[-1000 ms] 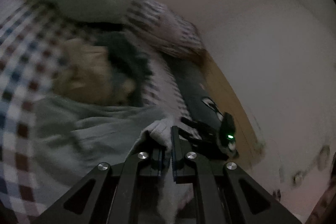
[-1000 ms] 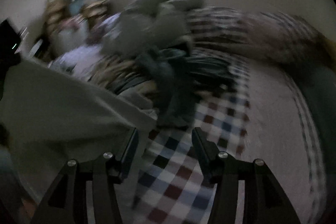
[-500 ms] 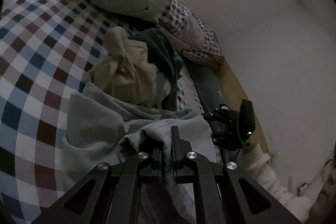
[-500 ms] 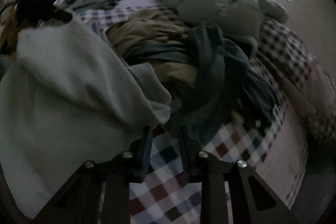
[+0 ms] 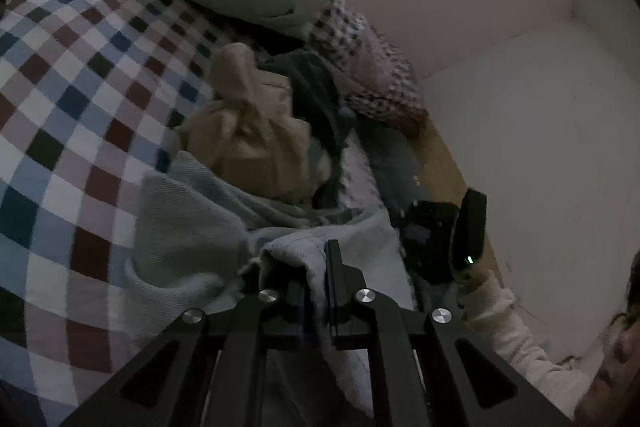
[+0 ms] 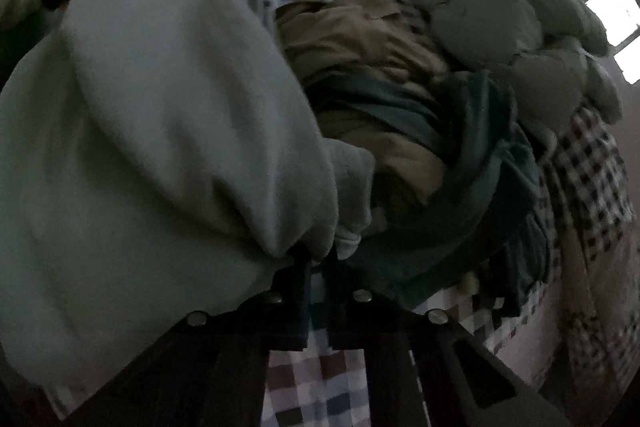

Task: Fold clothes

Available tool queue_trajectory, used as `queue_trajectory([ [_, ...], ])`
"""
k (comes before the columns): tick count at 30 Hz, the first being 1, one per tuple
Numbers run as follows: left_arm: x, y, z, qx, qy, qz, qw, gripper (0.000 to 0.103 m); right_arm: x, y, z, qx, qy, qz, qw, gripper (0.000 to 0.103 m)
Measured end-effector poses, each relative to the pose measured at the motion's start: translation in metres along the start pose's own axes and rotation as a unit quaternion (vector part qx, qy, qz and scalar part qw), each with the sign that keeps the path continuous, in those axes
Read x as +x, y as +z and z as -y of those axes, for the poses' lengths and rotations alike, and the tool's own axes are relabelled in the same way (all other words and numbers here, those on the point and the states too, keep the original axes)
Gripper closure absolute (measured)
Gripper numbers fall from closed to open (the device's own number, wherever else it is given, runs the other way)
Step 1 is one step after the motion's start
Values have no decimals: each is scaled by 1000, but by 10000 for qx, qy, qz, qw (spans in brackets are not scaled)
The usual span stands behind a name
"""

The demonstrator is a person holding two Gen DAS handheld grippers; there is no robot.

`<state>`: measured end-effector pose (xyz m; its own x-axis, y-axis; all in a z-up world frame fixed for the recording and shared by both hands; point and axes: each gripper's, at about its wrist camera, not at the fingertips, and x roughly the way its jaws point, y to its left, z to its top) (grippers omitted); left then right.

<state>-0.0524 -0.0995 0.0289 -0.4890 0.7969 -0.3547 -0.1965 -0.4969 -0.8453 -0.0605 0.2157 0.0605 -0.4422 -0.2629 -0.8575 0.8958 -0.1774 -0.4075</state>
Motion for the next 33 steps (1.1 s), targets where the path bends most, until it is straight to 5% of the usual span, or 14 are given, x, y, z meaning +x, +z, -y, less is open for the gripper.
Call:
queue_trajectory([
  [2,-2,-2,6,90,-46,46,9999,97,-7,-2,10,233,-605,146,9978,102],
  [10,-6,-9,5,48,19,-8,10000,94,-10,6,63,1127,-1711,410,9779,103],
  [13,-12,-12,3,-10,-165,-15,9999,62,-3,11,85,1614,-1725,456,9706,103],
  [15,-15,-12,2,-36,-268,-13,9996,29,-7,7,90,2131,-1702,551,9605,103],
  [19,-24,-10,-3,-126,-286,163,9994,23,-35,-14,88,3531,-1445,938,9196,92],
  [23,-15,-12,-4,-201,-182,34,9996,23,-71,-37,48,4494,-1040,1326,8773,76],
  [27,3,-19,-1,-138,78,-342,9993,23,-100,-37,-16,4847,-821,1665,8547,65],
  [31,15,-24,-1,-96,451,-557,9974,23,-119,-18,-78,4934,-812,1803,8470,59],
  [33,17,-25,0,-37,472,-560,9973,23,-122,-3,-110,4798,-723,1812,8554,59],
])
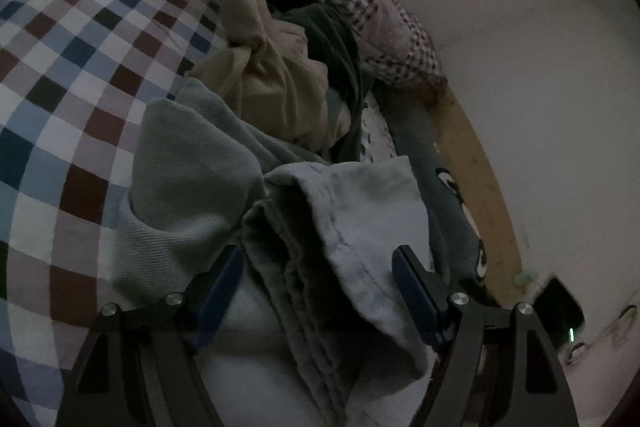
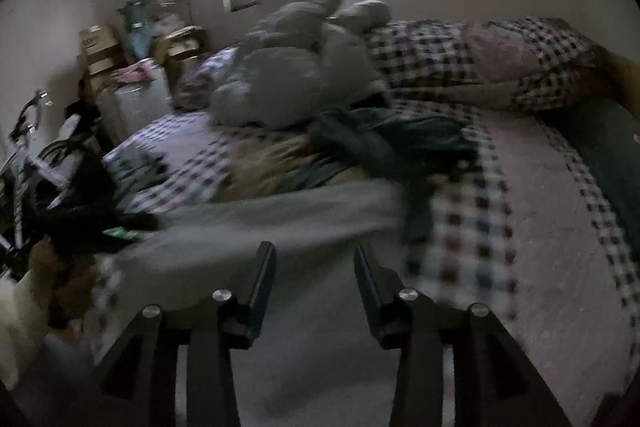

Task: Fold clothes

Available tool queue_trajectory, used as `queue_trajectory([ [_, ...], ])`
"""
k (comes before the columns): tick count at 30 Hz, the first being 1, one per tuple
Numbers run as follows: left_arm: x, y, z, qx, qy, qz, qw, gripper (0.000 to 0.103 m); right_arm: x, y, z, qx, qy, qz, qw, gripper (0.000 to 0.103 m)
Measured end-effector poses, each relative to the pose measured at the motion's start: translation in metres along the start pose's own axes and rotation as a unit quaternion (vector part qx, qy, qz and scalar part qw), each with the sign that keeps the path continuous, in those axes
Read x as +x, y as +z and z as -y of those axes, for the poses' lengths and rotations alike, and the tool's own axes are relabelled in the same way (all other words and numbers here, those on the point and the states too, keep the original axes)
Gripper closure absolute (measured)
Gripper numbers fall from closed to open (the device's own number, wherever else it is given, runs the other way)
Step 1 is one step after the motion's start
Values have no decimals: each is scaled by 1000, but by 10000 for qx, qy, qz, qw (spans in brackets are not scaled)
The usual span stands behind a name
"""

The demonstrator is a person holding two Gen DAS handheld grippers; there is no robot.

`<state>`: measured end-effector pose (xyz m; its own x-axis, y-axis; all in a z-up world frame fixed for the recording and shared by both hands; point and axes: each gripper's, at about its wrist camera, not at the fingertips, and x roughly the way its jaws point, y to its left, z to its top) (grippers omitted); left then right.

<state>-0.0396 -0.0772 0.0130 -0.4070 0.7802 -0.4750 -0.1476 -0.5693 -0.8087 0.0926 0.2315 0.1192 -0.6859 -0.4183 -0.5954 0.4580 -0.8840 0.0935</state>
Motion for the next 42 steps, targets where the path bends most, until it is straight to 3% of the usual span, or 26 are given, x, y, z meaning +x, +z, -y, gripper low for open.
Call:
queue_trajectory([
  [4,3,3,-2,-93,-113,40,9999,23,-12,-36,-52,-395,164,-72,9991,56],
  [5,4,4,-2,-126,-142,55,9998,27,-15,-45,-64,-503,198,-87,9985,56],
  [8,5,7,-11,-300,-24,51,9995,59,-24,-70,-106,-1221,252,-122,9921,53],
  [9,5,8,-14,-371,16,48,9993,66,-25,-77,-117,-1460,222,-152,9889,47],
  [10,5,8,-17,-453,-31,54,9990,68,-26,-83,-127,-1698,192,-183,9851,39],
  [12,3,9,-21,-548,-90,57,9984,68,-25,-92,-144,-2176,46,-232,9757,33],
  [15,3,9,-19,-485,-36,42,9988,68,-17,-103,-162,-2869,-280,-316,9570,33],
  [18,5,8,-17,-415,21,41,9991,68,-21,-98,-165,-2904,-346,-188,9561,33],
  [22,6,9,-14,-256,114,21,9996,68,-17,-79,-158,-2803,-493,-377,9579,35],
  [24,7,9,-14,-210,126,5,9997,65,-11,-74,-157,-2827,-584,-456,9563,40],
  [27,5,10,-16,-222,44,-6,9997,61,5,-74,-155,-2905,-653,-737,9518,62],
  [31,5,9,-17,-241,-3,-7,9997,60,24,-81,-152,-2960,-592,-1108,9469,73],
  [32,6,9,-17,-248,-9,-3,9997,60,28,-83,-151,-2970,-564,-1154,9462,80],
  [33,6,9,-17,-255,-18,0,9997,59,26,-83,-152,-2976,-598,-1106,9464,94],
  [38,6,9,-17,-304,-124,37,9995,52,-6,-64,-150,-2659,-761,-675,9586,96],
  [42,5,8,-15,-328,-144,64,9993,48,-9,-70,-147,-2656,-801,-875,9568,96],
])
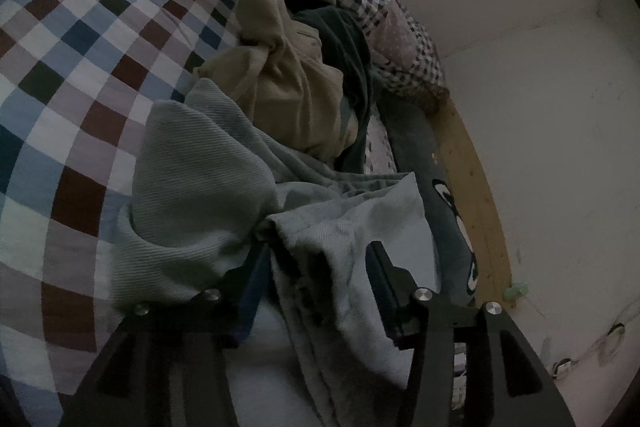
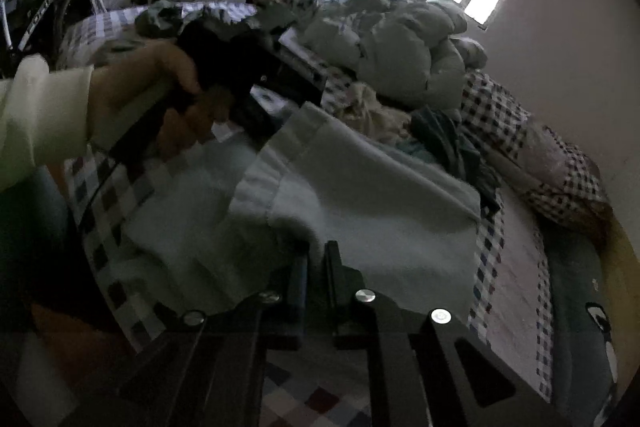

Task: Fold clothes

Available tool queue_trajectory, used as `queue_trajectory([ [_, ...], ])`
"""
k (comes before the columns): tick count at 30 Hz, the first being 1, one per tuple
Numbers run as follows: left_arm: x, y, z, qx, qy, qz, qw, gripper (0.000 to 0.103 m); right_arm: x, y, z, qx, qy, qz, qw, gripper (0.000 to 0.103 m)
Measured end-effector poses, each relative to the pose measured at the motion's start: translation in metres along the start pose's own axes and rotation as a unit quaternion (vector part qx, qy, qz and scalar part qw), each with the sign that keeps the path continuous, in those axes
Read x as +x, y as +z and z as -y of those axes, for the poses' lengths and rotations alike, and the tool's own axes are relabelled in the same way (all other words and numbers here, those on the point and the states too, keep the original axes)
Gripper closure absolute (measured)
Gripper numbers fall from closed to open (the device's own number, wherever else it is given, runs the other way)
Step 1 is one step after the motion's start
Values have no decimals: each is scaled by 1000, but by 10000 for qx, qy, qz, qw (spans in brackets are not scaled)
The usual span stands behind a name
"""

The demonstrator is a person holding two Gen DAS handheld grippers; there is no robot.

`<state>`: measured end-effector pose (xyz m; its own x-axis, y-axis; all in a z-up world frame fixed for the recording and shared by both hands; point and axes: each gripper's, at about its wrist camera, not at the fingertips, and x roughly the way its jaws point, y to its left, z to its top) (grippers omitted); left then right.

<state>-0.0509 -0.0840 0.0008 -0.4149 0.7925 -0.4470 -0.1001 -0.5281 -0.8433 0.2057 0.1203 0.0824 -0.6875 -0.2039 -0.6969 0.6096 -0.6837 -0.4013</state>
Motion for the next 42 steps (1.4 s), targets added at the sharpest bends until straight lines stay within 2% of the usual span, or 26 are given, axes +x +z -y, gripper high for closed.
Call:
queue_trajectory([
  [4,-2,-3,2,17,71,-44,10000,47,16,-17,-6,21,141,-368,9992,96],
  [6,-3,-5,3,42,126,-109,9999,47,18,-21,-3,206,169,-399,9988,96],
  [10,-6,-12,-1,-83,127,-319,9994,48,10,-18,-1,414,120,-193,9989,86],
  [15,-4,-19,7,-68,165,-505,9986,48,-2,-15,-9,380,43,39,9993,75],
  [17,-5,-20,13,13,223,-400,9989,48,-3,-14,-13,415,38,126,9991,71],
  [19,-4,-21,21,123,246,-287,9992,57,-4,-14,-18,397,32,197,9990,55],
  [21,-4,-22,23,133,251,-200,9994,81,-4,-14,-26,351,11,280,9990,48],
  [22,-5,-22,22,89,208,-153,9996,84,-3,-14,-30,275,-64,285,9992,46],
  [27,-12,-18,22,-14,-104,-50,9999,93,5,-10,-43,-57,-482,320,9983,45],
  [32,-20,-11,34,62,-414,98,9991,93,18,-5,-55,-336,-671,318,9967,45],
  [42,-31,-1,28,-133,-710,122,9973,94,32,-15,-75,-1025,-1206,257,9871,44],
])
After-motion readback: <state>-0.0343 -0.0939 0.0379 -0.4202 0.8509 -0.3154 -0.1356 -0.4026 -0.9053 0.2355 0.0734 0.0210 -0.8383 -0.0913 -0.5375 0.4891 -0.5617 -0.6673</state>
